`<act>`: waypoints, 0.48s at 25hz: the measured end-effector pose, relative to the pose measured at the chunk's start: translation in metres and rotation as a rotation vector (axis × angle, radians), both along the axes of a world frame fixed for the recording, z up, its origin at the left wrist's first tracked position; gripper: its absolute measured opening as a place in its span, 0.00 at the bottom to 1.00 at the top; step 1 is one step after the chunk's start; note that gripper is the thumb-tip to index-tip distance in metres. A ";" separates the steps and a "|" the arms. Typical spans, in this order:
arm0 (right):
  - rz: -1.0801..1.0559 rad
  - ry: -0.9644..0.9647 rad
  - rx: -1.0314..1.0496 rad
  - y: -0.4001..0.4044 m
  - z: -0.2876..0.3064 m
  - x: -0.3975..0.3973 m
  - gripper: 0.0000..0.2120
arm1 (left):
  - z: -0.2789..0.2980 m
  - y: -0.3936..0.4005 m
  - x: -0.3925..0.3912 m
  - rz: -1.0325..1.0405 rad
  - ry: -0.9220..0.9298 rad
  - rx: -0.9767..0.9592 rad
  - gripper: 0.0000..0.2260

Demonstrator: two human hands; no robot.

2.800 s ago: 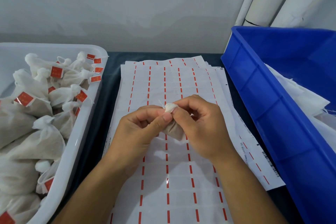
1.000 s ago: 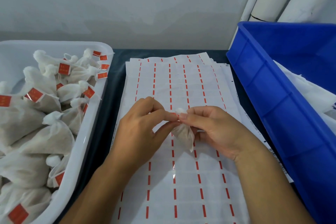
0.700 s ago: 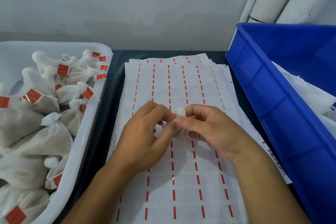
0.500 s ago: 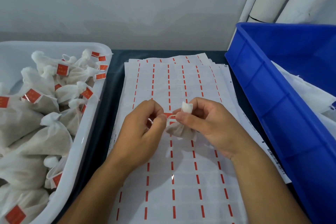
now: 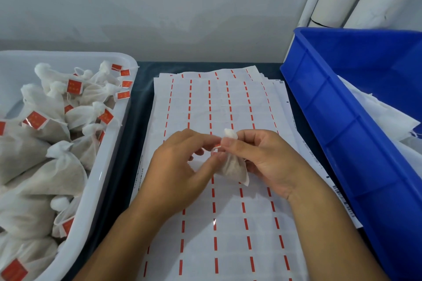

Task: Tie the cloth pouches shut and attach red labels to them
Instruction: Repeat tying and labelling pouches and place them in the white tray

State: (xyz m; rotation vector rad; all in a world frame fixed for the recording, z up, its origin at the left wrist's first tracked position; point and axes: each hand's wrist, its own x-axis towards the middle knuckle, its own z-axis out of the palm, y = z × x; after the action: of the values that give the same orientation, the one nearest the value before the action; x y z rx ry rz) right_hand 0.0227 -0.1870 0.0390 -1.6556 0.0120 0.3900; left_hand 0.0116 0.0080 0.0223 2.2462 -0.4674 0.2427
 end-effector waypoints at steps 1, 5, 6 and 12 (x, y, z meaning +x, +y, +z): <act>-0.001 0.010 0.001 0.001 0.000 0.000 0.20 | -0.001 0.000 0.001 0.005 -0.051 0.034 0.16; 0.017 -0.011 -0.011 0.003 0.001 -0.001 0.19 | -0.001 0.002 0.003 0.000 -0.163 0.035 0.11; 0.033 -0.033 -0.010 0.002 0.001 -0.001 0.17 | -0.001 0.002 0.002 0.009 -0.138 -0.009 0.09; 0.125 -0.238 -0.093 0.008 0.002 -0.004 0.15 | 0.006 -0.002 0.003 0.095 0.131 -0.440 0.07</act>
State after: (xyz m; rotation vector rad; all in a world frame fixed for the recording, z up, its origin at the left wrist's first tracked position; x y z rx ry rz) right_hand 0.0183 -0.1787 0.0406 -1.7916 -0.2552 0.2882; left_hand 0.0148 0.0059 0.0285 1.8398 -0.2106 0.2211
